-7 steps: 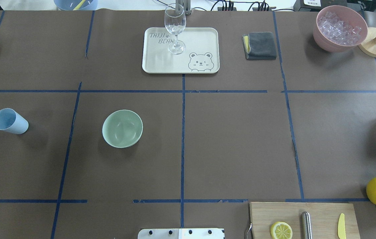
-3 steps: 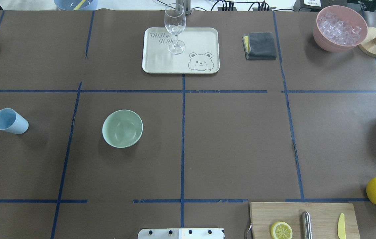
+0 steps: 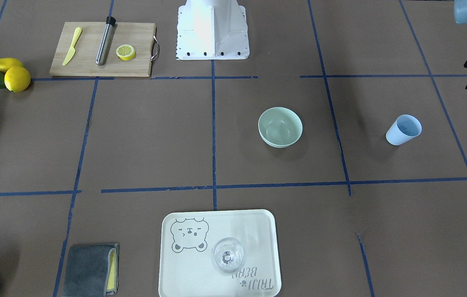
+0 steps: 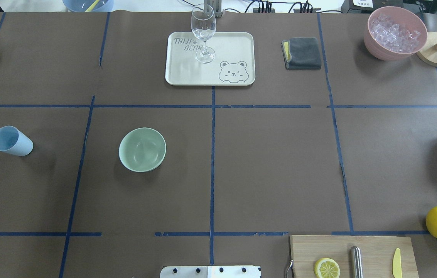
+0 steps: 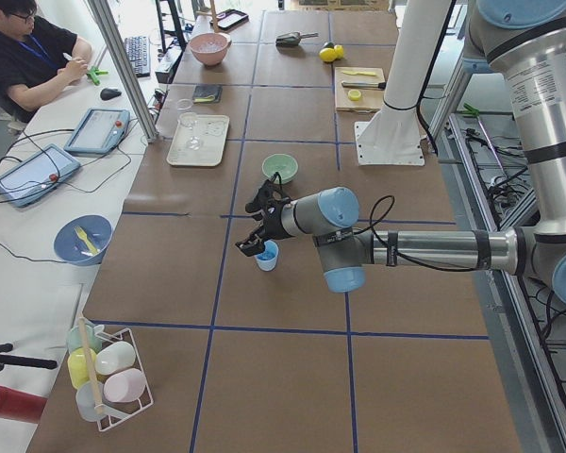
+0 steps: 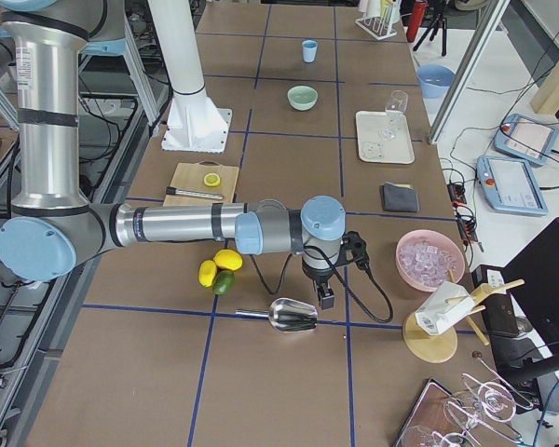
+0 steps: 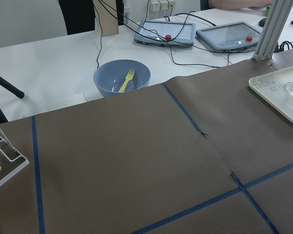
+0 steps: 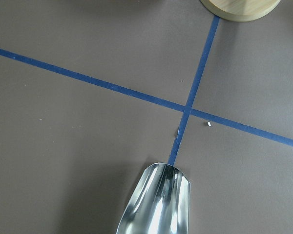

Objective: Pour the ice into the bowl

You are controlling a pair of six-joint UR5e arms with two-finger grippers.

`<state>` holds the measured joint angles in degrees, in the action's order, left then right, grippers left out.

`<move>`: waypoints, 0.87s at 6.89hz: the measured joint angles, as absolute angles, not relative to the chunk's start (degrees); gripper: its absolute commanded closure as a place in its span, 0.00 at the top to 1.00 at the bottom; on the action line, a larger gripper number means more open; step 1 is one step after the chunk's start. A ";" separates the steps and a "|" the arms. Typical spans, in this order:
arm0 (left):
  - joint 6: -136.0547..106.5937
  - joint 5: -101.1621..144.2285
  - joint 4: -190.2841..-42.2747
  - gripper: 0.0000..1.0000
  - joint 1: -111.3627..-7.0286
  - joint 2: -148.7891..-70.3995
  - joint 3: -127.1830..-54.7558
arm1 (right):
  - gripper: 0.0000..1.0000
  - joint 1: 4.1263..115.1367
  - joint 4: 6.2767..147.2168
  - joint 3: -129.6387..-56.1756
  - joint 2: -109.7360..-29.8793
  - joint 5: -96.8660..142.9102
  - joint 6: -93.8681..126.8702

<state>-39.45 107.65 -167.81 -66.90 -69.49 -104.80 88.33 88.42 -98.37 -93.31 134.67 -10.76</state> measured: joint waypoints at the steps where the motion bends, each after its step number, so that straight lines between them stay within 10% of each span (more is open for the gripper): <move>1: -43.30 98.75 -169.42 1.00 -60.08 -68.20 -104.89 | 1.00 88.33 88.42 -98.47 -93.50 134.66 -10.73; 6: -62.72 57.28 -170.53 1.00 -25.99 -64.99 -101.53 | 1.00 88.33 85.24 -98.29 -95.38 134.57 -10.55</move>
<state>-62.72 57.28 -170.53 -25.99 -64.99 -101.53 88.33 85.24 -98.29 -95.38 134.57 -10.55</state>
